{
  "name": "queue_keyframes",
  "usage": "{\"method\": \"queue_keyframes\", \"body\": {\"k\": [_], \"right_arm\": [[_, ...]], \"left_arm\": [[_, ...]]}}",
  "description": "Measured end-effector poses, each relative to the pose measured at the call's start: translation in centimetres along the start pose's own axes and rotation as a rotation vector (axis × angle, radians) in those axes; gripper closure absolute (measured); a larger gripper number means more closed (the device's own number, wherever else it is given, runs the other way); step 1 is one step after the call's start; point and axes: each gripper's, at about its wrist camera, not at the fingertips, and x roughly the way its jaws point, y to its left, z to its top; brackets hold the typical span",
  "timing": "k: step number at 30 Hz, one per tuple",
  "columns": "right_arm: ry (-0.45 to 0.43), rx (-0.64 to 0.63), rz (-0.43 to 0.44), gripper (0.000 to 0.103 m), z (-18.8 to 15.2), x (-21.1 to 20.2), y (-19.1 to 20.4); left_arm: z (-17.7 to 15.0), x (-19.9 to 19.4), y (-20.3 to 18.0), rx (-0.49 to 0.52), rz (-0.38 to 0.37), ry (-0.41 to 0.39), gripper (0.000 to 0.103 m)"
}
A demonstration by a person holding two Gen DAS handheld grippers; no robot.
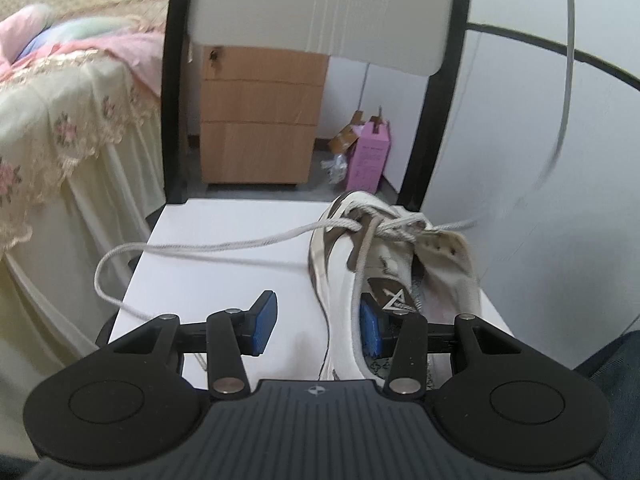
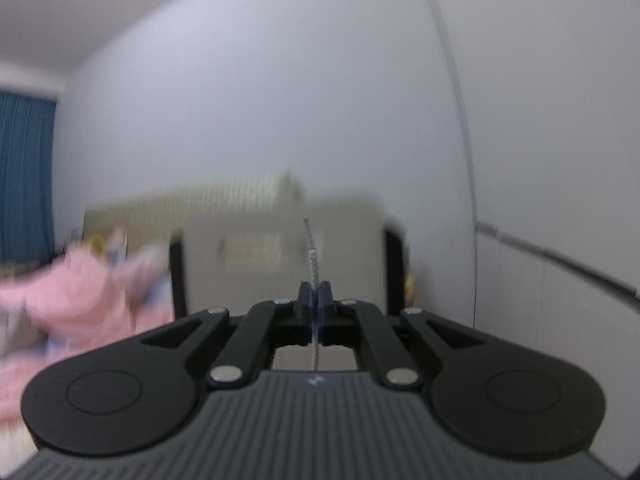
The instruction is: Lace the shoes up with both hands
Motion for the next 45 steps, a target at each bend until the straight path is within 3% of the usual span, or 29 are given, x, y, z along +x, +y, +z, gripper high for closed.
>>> {"method": "queue_keyframes", "body": {"k": [6,8,11,13,15,21,25,30,34,35,36,45], "right_arm": [[0.248,-0.101,0.046,0.100,-10.1,1.2,2.1],[0.322,-0.110,0.062,0.100,-13.2,0.7,2.9],[0.390,-0.155,0.077,0.100,-16.5,1.1,4.4],[0.405,-0.170,0.088,0.100,-18.3,0.7,5.3],[0.424,-0.162,0.097,0.100,-20.0,0.1,5.9],[0.506,-0.136,0.125,0.100,-25.3,-0.6,7.6],[0.533,-0.181,0.143,0.100,-27.9,0.2,9.1],[0.550,-0.217,0.186,0.100,-28.3,-0.2,10.0],[0.552,-0.210,0.229,0.100,-28.7,-0.4,10.5],[0.555,-0.211,0.238,0.100,-28.8,-0.4,10.6],[0.554,-0.218,0.243,0.100,-28.8,-0.5,10.8],[0.542,-0.195,0.238,0.098,-28.8,-0.8,10.3]], "left_arm": [[0.2,-1.1,0.8,-0.025,-0.081,-0.038,0.054],[0.4,-1.0,1.4,-0.042,-0.095,-0.014,0.054],[0.3,-1.3,2.9,-0.128,-0.193,-0.009,0.052],[0.3,-1.5,4.0,-0.199,-0.269,-0.015,0.034],[0.2,-1.7,4.9,-0.264,-0.339,-0.030,0.025],[-0.1,-1.6,7.2,-0.478,-0.498,-0.051,0.026],[-0.6,-1.2,7.8,-0.565,-0.569,-0.049,0.039],[-0.7,-0.6,8.1,-0.613,-0.633,-0.043,0.053],[-0.7,-0.2,7.4,-0.555,-0.626,-0.008,0.076],[-0.7,-0.2,7.2,-0.539,-0.626,-0.006,0.084],[-0.7,-0.2,7.0,-0.522,-0.622,-0.005,0.100],[-1.0,0.1,7.4,-0.565,-0.641,-0.002,0.100]]}}
